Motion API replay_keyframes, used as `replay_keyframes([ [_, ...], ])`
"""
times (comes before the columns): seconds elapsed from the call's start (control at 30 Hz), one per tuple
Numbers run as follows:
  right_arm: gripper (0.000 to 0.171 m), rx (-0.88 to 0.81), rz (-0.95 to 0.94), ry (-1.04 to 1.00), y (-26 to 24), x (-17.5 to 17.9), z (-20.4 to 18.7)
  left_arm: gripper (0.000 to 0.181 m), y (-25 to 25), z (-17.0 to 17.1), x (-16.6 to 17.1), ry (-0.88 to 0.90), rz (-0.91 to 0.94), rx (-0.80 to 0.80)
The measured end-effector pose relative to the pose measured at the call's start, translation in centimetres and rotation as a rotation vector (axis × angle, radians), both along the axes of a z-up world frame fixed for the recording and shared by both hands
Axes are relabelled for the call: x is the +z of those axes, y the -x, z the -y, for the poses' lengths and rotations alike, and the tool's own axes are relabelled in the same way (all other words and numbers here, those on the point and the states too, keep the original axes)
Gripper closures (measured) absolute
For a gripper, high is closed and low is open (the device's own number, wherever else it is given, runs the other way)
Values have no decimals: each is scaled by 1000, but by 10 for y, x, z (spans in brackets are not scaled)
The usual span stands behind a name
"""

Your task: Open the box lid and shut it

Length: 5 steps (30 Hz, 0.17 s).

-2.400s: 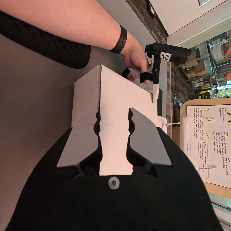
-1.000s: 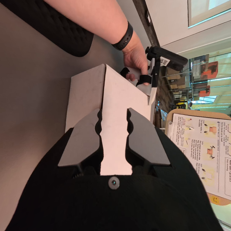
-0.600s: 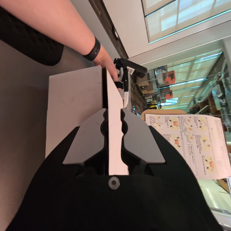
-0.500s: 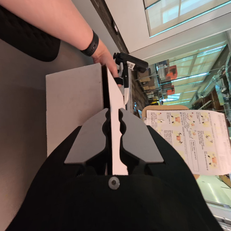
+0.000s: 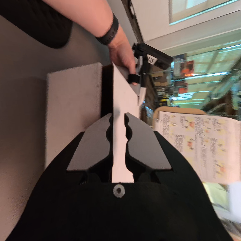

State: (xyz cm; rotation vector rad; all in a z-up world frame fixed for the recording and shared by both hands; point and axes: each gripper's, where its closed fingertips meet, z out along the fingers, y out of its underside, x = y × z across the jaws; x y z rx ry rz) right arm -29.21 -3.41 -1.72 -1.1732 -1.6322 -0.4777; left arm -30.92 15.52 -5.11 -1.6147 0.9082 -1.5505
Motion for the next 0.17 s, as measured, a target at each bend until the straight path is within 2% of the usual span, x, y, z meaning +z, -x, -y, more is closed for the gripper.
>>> replay_keyframes([
  [0.03,157,-17,22,-74,-2,3,-5,150,-1,1,0,0,0,-7],
  [0.1,167,-6,34,-154,-1,6,-8,150,-2,1,1,12,3,-7],
  [0.17,165,-32,42,-138,-5,3,-12,151,-4,4,2,10,11,-23],
])
